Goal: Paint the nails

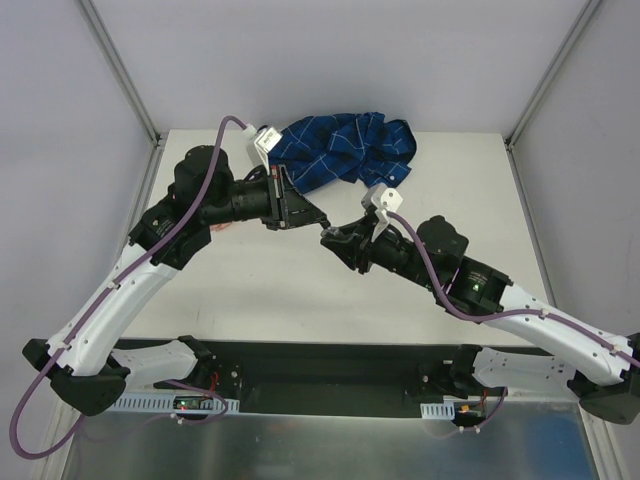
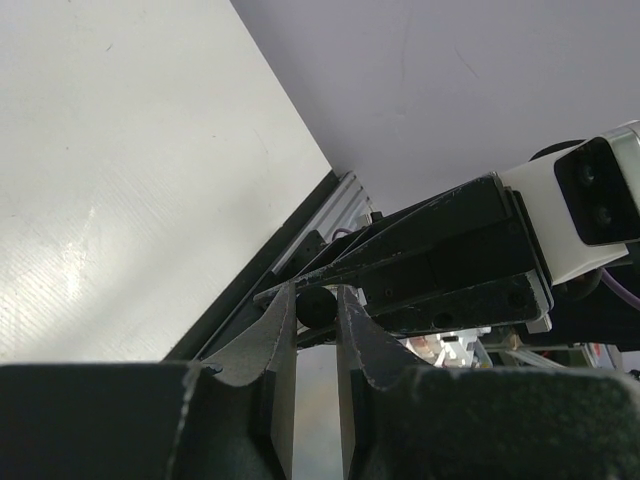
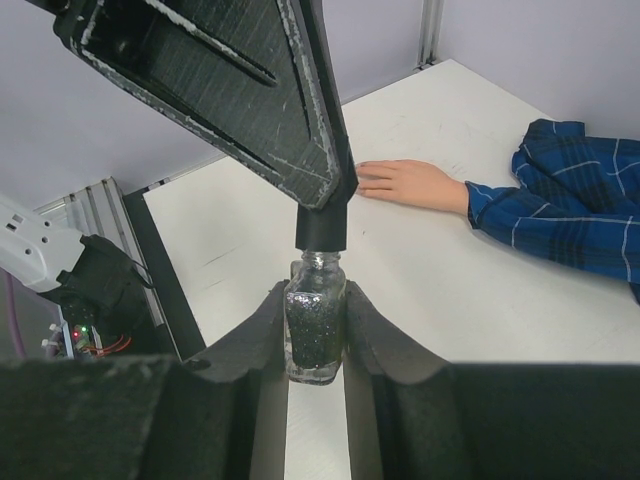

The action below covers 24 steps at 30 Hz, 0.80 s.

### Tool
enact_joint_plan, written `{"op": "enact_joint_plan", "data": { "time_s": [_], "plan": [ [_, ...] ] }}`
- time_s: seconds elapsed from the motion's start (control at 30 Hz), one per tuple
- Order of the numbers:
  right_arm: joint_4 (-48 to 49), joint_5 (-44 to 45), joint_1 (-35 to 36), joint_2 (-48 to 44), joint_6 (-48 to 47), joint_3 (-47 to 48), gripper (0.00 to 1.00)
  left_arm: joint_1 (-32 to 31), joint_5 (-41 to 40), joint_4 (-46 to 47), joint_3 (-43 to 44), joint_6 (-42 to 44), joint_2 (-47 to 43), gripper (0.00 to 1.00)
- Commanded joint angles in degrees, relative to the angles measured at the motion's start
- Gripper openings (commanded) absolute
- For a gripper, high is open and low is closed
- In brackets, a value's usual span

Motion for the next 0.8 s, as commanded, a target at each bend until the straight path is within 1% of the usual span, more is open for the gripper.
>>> {"op": "enact_joint_plan", "data": {
  "time_s": [0.0,0.17,0.33,0.63,0.77],
  "plan": [
    [2.5,-0.4,-0.2,-0.5,0.2,0.0,0.0,0.6,-3.5,1.8,0.2,-1.5,-2.9,0.0],
    [2.2,-0.3,-0.1,-0.1,0.1,0.1,0.0,0.6,-5.3,1.9,-1.2,-6.0,-3.0,0.0],
    [1.6,0.2,-0.1,0.0,-0.2,0.2,0.0,0.8,-3.2,1.6,-0.9,-9.7,-1.3,0.0],
    [2.0,0.5,-0.1,-0.9,-0.1,-0.5,0.0,1.2,-2.8,1.5,-1.1,-9.4,-0.8,0.0],
    [1.9,0.3,-0.1,-0.9,0.0,-0.8,0.0,1.5,-4.0,1.5,-1.6,-9.1,-1.5,0.0]
  ]
}}
